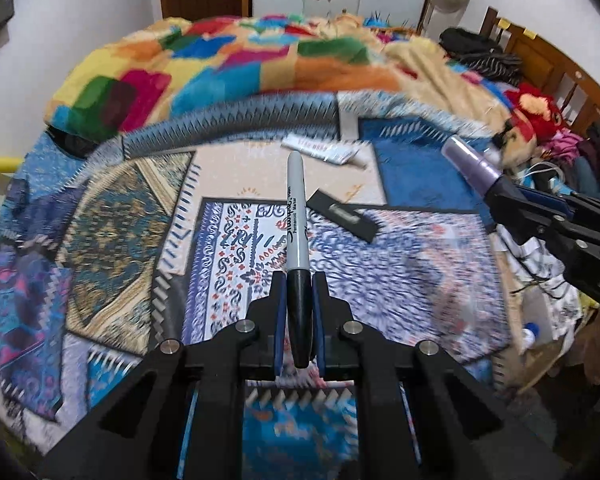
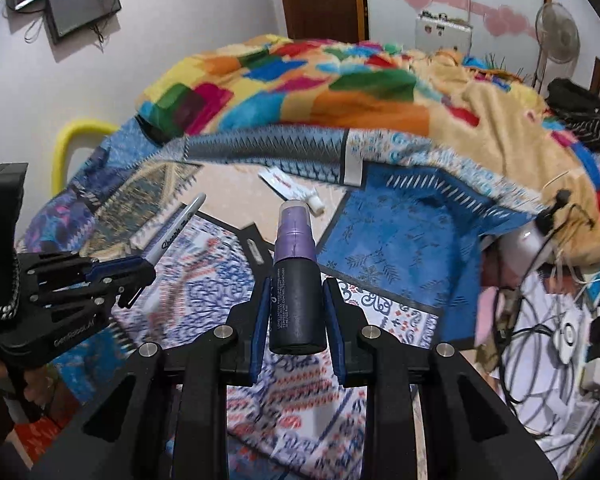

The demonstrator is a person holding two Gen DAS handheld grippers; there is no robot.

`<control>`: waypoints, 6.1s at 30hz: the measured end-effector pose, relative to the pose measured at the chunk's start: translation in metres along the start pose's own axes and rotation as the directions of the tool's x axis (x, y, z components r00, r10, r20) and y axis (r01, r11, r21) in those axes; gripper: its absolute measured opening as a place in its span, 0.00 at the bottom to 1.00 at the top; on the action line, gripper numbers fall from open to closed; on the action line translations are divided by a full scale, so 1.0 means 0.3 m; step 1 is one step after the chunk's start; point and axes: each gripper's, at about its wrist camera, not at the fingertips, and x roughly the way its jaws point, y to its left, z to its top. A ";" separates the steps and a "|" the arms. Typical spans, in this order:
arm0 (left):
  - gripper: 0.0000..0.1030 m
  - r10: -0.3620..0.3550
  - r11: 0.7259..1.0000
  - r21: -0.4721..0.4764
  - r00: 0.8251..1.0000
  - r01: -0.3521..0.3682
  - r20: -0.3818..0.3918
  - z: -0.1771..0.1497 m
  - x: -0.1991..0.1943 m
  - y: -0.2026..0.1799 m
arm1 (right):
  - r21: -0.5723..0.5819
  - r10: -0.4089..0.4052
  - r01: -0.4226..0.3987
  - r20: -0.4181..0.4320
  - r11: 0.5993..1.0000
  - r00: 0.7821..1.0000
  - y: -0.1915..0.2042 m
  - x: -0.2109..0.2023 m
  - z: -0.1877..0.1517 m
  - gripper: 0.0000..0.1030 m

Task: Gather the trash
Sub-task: 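Carry the marker and spray bottle in both grippers over the bin, then open both grippers to drop marker and spray bottle into the bin, then raise both tools back toward the remaining items on the bed, then grasp the white tube with right gripper while left grasps the black card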

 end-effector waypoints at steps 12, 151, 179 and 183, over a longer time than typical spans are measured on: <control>0.11 0.024 1.000 -0.015 0.977 -0.022 0.214 -0.112 -0.605 -0.066 | -0.055 0.040 -0.031 0.171 0.998 0.984 0.212 -0.436 -0.003 0.23; 0.84 0.276 0.958 -0.193 0.872 -0.214 0.404 -0.568 -1.126 -0.079 | -0.132 0.048 0.007 0.408 0.991 0.912 0.384 -0.853 -0.215 0.69; 0.84 0.210 0.966 -0.197 0.952 -0.167 0.222 -0.027 -0.239 0.006 | -0.110 -0.030 0.049 0.161 0.993 0.987 -0.008 -0.180 0.014 0.69; 0.84 0.214 0.960 -0.220 0.959 -0.172 0.183 0.003 -0.087 0.059 | -0.060 -0.006 0.011 0.088 0.998 0.996 -0.054 0.022 0.052 0.69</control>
